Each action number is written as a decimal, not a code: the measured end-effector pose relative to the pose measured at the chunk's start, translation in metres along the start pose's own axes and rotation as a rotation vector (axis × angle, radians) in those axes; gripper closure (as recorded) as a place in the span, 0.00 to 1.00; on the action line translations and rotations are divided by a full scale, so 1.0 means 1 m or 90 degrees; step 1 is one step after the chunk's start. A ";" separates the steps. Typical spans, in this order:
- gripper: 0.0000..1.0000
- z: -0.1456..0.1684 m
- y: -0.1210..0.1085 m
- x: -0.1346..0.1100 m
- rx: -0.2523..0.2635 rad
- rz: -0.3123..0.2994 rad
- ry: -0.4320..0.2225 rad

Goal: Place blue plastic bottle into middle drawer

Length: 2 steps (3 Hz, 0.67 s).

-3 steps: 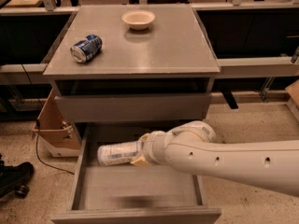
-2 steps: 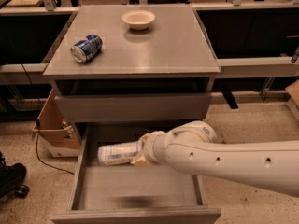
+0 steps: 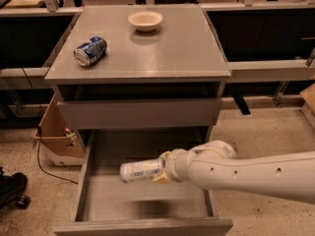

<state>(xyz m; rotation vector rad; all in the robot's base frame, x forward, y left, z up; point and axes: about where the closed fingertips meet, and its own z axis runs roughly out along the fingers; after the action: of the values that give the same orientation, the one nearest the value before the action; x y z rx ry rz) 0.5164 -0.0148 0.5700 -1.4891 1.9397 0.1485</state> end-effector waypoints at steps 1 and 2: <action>1.00 0.030 0.006 0.058 -0.018 0.029 0.017; 1.00 0.063 0.019 0.111 -0.041 0.067 0.040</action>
Offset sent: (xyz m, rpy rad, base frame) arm -0.0039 -0.0842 -0.1950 -0.0057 0.2026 -0.1114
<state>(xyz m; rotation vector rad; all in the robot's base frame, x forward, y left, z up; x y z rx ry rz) 0.5142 -0.0692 0.4532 -1.4490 2.0814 0.2146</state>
